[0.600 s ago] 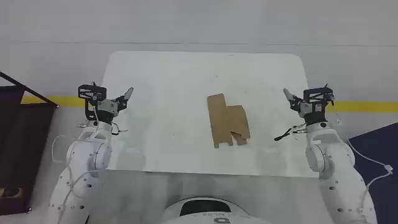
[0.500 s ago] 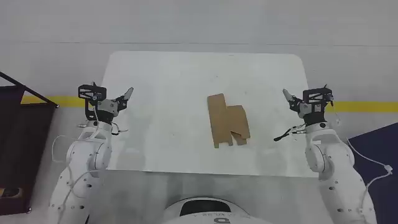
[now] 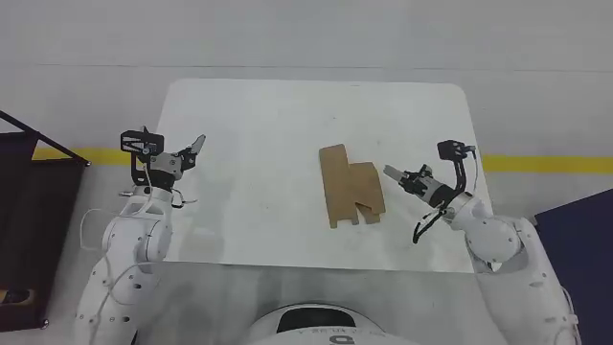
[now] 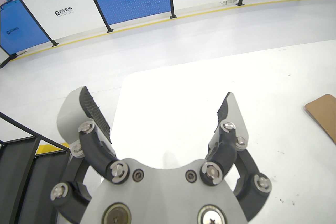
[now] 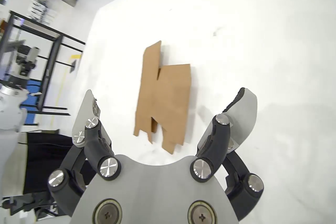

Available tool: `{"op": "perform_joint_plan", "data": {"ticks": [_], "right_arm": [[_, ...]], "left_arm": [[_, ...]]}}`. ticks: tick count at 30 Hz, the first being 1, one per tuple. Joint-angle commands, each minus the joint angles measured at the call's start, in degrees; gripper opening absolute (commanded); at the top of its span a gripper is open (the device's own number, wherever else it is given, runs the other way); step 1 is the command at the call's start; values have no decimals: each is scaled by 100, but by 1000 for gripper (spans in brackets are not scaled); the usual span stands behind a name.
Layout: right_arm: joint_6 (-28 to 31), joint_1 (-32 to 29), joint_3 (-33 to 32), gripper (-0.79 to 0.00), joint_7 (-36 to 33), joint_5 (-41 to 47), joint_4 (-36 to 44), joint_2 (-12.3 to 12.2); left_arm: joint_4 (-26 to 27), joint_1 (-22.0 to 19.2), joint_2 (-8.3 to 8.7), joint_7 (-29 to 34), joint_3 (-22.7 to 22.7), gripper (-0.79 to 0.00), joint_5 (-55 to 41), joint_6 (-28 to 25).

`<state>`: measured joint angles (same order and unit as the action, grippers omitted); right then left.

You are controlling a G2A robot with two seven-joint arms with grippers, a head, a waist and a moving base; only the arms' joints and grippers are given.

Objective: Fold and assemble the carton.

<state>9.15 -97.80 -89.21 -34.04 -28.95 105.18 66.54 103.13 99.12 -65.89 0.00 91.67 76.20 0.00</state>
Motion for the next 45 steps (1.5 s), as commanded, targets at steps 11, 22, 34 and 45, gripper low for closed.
{"op": "perform_joint_plan", "data": {"ticks": [11, 22, 34, 45], "right_arm": [[-174, 228, -412, 0, -1313, 776, -722, -41], [-369, 499, -374, -286, -2940, 1581, -1454, -155], [-441, 542, 49, -329, -2724, 1589, -1680, -175], [-654, 773, 360, -431, -2642, 1758, -2021, -186]], "left_arm": [[0, 0, 0, 0, 0, 0, 0, 0], [0, 0, 0, 0, 0, 0, 0, 0], [0, 0, 0, 0, 0, 0, 0, 0], [0, 0, 0, 0, 0, 0, 0, 0]]}}
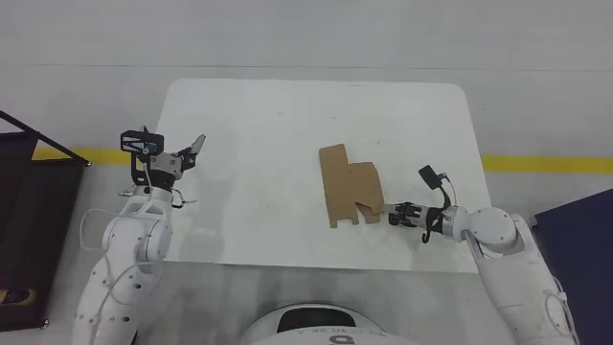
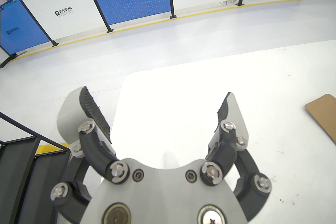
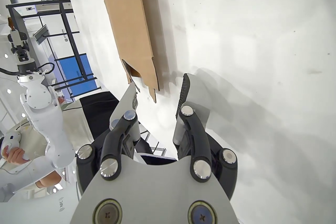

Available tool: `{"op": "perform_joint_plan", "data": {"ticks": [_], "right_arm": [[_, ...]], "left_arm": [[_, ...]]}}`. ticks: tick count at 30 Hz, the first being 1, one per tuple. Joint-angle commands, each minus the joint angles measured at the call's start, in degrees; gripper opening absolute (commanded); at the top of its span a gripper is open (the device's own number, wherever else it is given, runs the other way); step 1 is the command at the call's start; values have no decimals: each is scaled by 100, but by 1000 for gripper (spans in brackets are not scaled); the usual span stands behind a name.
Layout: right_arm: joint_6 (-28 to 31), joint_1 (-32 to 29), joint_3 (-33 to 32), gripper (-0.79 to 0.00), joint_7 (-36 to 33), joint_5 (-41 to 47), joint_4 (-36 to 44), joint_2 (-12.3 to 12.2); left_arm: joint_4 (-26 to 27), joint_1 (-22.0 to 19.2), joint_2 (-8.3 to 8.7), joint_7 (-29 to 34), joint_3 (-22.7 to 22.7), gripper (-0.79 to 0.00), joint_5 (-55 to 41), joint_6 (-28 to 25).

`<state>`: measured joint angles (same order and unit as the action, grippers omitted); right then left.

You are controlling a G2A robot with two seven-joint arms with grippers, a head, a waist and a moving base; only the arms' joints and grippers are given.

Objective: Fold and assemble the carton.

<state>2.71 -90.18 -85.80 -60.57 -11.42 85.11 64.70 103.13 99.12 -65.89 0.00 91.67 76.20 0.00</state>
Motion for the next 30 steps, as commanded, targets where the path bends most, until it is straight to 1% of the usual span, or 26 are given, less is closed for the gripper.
{"op": "perform_joint_plan", "data": {"ticks": [1, 2, 13, 17, 19, 20, 21, 22, 23, 24, 26, 30], "right_arm": [[-29, 30, 47, -428, 34, -31, -31, -4], [-51, 46, 77, -416, 43, -42, -47, -6], [-158, 284, 431, -422, 89, 203, -221, 5], [-182, 409, 577, -434, 139, 289, -315, 16], [-183, 477, 655, -456, 130, 345, -379, 23], [-178, 514, 697, -477, 119, 371, -415, 26], [-173, 549, 738, -517, 110, 397, -455, 29], [-167, 585, 773, -588, 102, 436, -498, 33], [-157, 618, 801, -733, 99, 469, -541, 36], [-147, 646, 822, -785, 105, 489, -580, 36], [-77, 676, 833, -785, 89, 598, -610, 34], [174, 620, 600, -785, -309, 1211, -521, -12]], "left_arm": [[0, 0, 0, 0, 0, 0, 0, 0], [0, 0, 0, 0, 0, 0, 0, 0], [0, 0, 0, 0, 0, 0, 0, 0], [0, 0, 0, 0, 0, 0, 0, 0], [0, 0, 0, 0, 0, 0, 0, 0], [0, 0, 0, 0, 0, 0, 0, 0], [0, 0, 0, 0, 0, 0, 0, 0], [0, 0, 0, 0, 0, 0, 0, 0], [0, 0, 0, 0, 0, 0, 0, 0], [0, 0, 0, 0, 0, 0, 0, 0], [0, 0, 0, 0, 0, 0, 0, 0], [0, 0, 0, 0, 0, 0, 0, 0]]}}
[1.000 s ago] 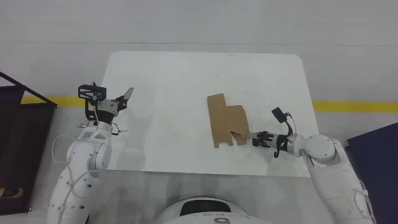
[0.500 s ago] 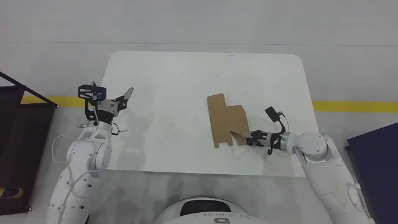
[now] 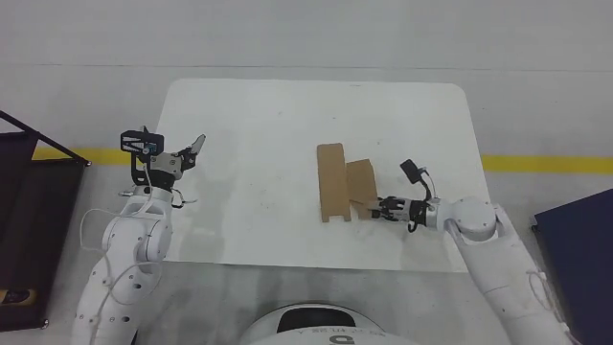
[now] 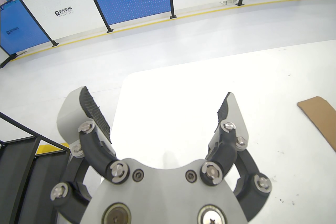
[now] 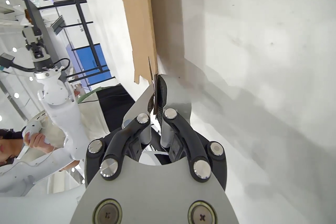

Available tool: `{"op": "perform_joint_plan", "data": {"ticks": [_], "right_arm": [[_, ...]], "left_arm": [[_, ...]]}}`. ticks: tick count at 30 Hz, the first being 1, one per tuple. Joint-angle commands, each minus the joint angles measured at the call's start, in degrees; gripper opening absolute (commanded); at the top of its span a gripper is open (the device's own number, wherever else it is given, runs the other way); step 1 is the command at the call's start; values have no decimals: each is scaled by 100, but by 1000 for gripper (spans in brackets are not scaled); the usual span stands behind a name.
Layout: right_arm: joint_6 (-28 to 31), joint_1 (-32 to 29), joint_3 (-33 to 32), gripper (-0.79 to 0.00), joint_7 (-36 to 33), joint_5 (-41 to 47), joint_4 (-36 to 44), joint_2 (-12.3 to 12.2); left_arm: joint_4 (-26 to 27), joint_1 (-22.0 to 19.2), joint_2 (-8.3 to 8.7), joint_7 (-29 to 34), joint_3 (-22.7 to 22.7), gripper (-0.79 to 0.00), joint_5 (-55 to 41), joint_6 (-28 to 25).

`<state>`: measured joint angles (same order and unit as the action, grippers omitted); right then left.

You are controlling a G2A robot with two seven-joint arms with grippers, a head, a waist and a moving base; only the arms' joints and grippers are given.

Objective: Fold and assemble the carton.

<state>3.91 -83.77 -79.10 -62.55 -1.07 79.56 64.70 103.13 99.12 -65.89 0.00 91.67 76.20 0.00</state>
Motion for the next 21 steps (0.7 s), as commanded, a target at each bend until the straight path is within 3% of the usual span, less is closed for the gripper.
{"op": "perform_joint_plan", "data": {"ticks": [1, 9, 21], "right_arm": [[122, -52, -161, -785, -225, 360, 82, -29], [409, -405, -833, -785, -616, 1930, 426, -114], [336, -531, -1023, -785, -430, 1932, 527, -145]], "left_arm": [[0, 0, 0, 0, 0, 0, 0, 0], [0, 0, 0, 0, 0, 0, 0, 0], [0, 0, 0, 0, 0, 0, 0, 0]]}}
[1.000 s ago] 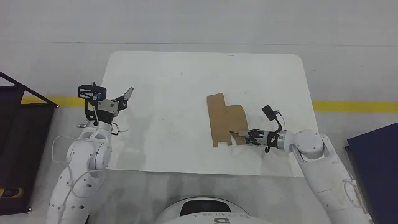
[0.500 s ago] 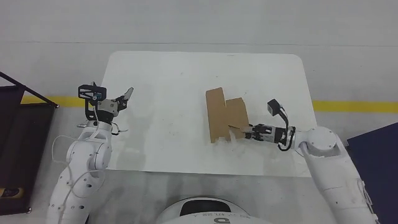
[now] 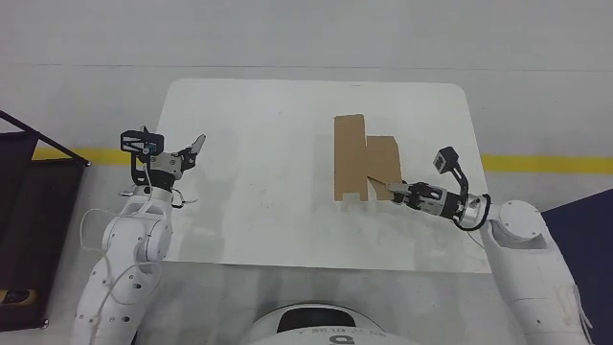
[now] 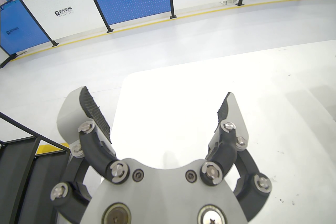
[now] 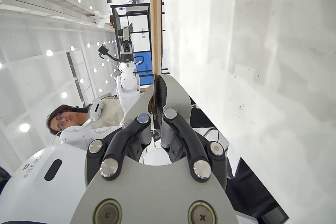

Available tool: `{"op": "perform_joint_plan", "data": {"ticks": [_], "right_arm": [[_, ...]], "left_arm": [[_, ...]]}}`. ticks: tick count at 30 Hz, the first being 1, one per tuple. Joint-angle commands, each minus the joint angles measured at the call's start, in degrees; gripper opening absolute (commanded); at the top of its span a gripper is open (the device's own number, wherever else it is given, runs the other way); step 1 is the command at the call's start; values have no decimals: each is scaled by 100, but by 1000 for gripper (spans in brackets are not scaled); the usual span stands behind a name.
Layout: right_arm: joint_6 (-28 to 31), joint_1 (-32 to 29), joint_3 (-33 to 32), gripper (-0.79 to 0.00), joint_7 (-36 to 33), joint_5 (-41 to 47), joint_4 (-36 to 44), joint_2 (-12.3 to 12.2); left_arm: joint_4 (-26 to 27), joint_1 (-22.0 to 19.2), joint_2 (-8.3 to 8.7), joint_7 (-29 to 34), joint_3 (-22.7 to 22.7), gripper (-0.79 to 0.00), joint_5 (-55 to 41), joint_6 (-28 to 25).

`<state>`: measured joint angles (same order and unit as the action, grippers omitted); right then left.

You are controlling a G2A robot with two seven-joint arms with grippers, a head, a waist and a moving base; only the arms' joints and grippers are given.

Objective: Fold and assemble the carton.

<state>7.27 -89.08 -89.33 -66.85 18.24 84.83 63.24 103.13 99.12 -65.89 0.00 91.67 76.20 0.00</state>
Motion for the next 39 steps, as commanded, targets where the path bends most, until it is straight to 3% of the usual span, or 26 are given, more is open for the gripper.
{"op": "perform_joint_plan", "data": {"ticks": [1, 6, 13, 18, 25, 39], "right_arm": [[-5, -1, 11, -785, 38, -5, 6, 2], [396, 275, 772, -785, 595, 103, -1, 137], [1424, 894, 1445, -785, 1530, -145, -460, 301], [1997, 971, 1447, -785, 2035, -276, -558, 327], [2805, 896, 1253, -785, 2710, -480, -372, 325], [2860, 884, 1235, -785, 2784, -505, -337, 325]], "left_arm": [[0, 0, 0, 0, 0, 0, 0, 0], [-166, -265, -39, 92, -643, 0, 139, -571], [-427, -852, -222, 711, -1495, 0, -1641, -902], [-464, -1039, -279, 1487, -1542, 0, -3118, -971], [-456, -1087, -275, 1945, -1407, 0, -3876, -1008], [-286, -1131, -272, 2087, -1469, 0, -3911, -889]]}}
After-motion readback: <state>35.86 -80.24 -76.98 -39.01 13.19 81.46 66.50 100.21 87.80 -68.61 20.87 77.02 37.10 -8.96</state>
